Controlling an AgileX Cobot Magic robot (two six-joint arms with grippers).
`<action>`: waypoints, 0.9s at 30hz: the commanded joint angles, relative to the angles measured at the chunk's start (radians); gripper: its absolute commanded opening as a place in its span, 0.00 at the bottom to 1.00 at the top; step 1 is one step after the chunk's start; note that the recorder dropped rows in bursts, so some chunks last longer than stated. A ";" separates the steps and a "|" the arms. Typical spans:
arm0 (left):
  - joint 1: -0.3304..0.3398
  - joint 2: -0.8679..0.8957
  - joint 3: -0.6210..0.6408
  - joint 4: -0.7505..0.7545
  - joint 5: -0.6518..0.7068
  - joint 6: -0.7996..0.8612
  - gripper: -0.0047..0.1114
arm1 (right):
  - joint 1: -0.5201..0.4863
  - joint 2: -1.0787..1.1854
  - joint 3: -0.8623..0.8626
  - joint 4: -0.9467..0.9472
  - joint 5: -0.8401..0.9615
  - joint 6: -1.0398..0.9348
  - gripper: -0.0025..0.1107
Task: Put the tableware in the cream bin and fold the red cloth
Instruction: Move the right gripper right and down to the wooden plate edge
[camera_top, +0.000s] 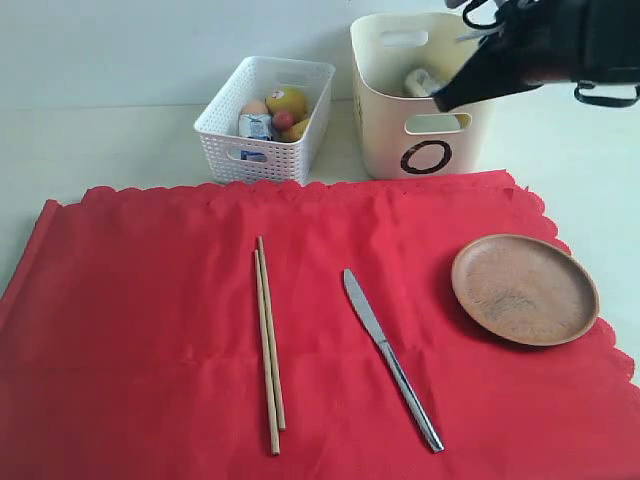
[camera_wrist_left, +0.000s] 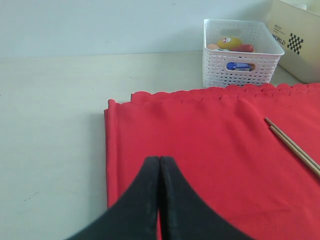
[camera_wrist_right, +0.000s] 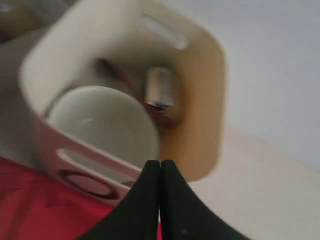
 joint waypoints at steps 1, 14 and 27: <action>-0.005 0.002 -0.003 0.002 -0.010 -0.006 0.04 | -0.061 -0.034 0.061 -0.013 0.298 0.131 0.02; -0.005 0.002 -0.003 0.002 -0.010 -0.006 0.04 | -0.324 -0.016 -0.062 -1.083 0.935 1.249 0.02; -0.005 0.002 -0.003 0.002 -0.010 -0.006 0.04 | -0.393 0.086 -0.062 -1.388 1.029 1.369 0.02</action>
